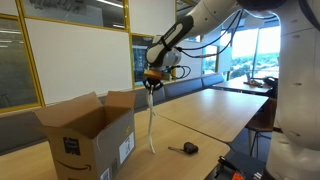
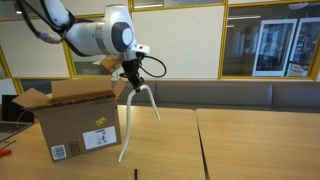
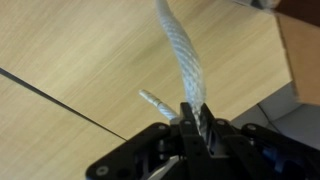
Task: Put the radish, white rope and black measuring tape inside the brown box
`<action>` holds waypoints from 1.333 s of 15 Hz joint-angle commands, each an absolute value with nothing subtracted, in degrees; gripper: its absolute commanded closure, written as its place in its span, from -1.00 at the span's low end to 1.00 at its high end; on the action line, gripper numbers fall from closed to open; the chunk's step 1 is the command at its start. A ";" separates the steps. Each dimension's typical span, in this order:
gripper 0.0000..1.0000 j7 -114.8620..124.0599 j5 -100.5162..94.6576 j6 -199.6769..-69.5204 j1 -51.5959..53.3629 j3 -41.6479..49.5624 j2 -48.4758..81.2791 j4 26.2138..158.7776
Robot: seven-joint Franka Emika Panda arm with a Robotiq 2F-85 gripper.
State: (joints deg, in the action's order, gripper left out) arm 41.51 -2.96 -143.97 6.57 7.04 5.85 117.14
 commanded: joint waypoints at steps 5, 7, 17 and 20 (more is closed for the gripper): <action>0.78 53.24 -14.31 -132.44 7.20 -2.55 -1.99 107.72; 0.78 55.04 -15.90 -127.19 7.35 -4.70 -1.58 102.00; 0.77 59.14 -21.08 -109.39 12.48 -10.35 11.43 79.02; 0.78 57.64 -19.24 -108.28 15.46 -10.46 16.09 75.98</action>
